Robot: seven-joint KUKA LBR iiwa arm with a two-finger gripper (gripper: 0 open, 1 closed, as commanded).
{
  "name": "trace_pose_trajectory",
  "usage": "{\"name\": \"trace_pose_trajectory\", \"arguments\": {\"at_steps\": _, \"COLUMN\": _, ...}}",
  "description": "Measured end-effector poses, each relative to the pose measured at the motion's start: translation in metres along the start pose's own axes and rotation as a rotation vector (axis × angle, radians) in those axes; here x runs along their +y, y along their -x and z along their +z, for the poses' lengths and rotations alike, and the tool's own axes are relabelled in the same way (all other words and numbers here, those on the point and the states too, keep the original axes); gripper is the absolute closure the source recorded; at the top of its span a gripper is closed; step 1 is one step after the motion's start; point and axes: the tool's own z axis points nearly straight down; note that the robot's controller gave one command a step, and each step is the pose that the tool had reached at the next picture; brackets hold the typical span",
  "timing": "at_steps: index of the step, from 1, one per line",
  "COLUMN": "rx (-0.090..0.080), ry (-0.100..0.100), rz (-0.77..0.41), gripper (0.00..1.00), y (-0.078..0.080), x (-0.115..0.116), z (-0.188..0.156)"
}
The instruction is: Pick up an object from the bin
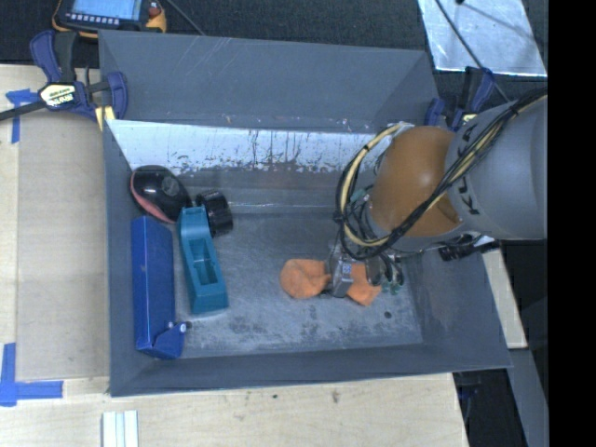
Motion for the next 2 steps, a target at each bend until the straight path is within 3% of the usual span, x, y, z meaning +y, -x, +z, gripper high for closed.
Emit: {"name": "trace_pose_trajectory", "arguments": {"at_steps": 2, "rx": 0.0, "ry": 0.0, "rz": 0.0, "gripper": 1.0, "y": 0.0, "x": 0.0, "z": 0.0}}
